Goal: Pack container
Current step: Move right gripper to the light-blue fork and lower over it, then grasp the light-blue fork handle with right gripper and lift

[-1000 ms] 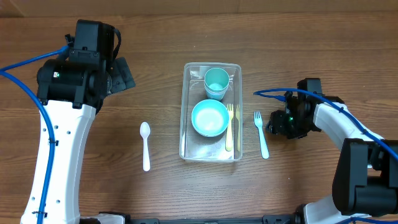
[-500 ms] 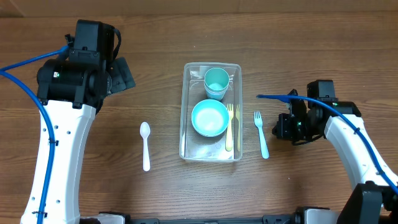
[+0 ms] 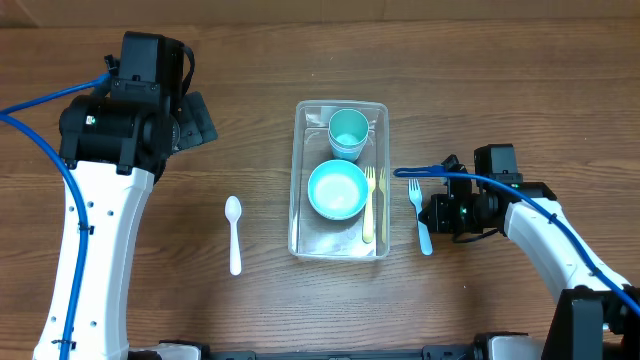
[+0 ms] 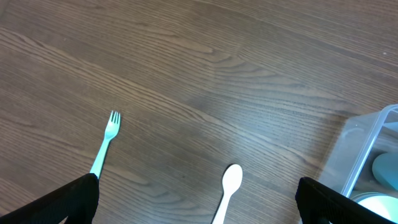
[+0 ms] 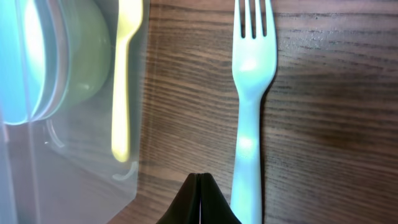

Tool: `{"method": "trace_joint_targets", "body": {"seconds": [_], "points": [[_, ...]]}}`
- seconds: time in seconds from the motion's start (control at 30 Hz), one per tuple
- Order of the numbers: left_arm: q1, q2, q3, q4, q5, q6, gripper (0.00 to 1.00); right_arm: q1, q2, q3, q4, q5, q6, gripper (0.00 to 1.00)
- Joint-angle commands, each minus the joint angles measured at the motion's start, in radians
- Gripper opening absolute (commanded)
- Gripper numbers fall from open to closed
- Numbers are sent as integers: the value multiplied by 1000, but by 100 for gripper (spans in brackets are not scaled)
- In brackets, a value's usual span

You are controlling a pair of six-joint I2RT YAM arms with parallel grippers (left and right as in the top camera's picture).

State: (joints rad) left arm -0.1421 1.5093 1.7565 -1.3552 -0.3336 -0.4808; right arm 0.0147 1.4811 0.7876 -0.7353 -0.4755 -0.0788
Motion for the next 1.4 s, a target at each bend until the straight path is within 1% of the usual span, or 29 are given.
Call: {"method": "trace_joint_targets", "body": {"seconds": [0.0, 0.07, 0.27, 0.37, 0.53, 0.83, 1.1, 1.27, 1.37], "points": [[4, -5, 21, 2, -10, -21, 100, 5, 0, -66, 69, -24, -8, 4], [4, -5, 21, 2, -10, -21, 100, 5, 0, -92, 114, -29, -5, 4], [4, -5, 21, 2, -10, -21, 100, 36, 2, -94, 158, -14, 14, 4], [4, -5, 21, 2, -10, -21, 100, 67, 2, -94, 181, 77, 82, 4], [4, -5, 21, 2, -10, -21, 100, 82, 2, -94, 200, 147, 117, 4], [4, -5, 21, 2, -10, -21, 100, 82, 2, -95, 211, 138, 132, 4], [4, -5, 21, 2, -10, -21, 100, 82, 2, -96, 226, 68, 132, 4], [4, -5, 21, 2, -10, -21, 100, 82, 8, -135, 277, 40, 132, 4], [4, -5, 21, 2, -10, -21, 100, 82, 45, -143, 299, 37, 133, 4]]}}
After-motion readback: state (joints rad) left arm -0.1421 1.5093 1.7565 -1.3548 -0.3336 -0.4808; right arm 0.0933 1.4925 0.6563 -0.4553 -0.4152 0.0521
